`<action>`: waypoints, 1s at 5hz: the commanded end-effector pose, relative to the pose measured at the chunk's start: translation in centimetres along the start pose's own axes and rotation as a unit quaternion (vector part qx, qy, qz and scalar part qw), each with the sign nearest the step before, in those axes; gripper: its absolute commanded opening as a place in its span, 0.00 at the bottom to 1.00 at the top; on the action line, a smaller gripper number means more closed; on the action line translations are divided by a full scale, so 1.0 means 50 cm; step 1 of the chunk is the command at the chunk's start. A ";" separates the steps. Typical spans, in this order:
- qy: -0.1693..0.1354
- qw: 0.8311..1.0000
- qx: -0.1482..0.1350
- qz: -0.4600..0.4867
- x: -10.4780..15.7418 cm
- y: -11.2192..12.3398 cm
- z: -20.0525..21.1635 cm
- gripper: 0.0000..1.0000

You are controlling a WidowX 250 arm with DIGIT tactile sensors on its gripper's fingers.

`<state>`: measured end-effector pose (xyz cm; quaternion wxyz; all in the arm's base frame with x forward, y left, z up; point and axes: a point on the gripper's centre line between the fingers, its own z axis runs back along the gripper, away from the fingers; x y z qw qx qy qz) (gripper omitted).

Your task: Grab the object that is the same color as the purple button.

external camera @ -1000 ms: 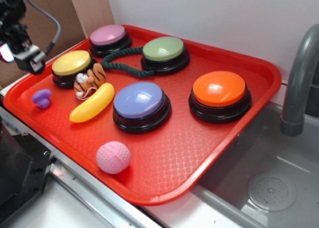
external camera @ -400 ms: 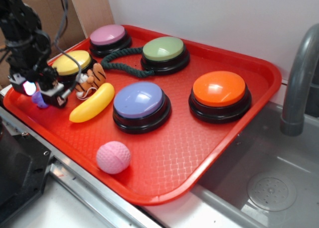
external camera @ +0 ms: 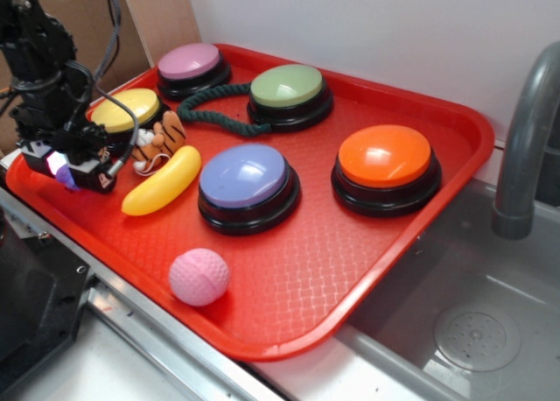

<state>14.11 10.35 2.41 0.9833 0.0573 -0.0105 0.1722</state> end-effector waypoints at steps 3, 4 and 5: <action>-0.035 0.994 -0.050 -0.093 0.154 -0.195 0.253 0.00; -0.038 0.987 -0.055 -0.143 0.172 -0.255 0.292 0.00; 0.034 0.985 -0.068 -0.152 0.176 -0.242 0.288 1.00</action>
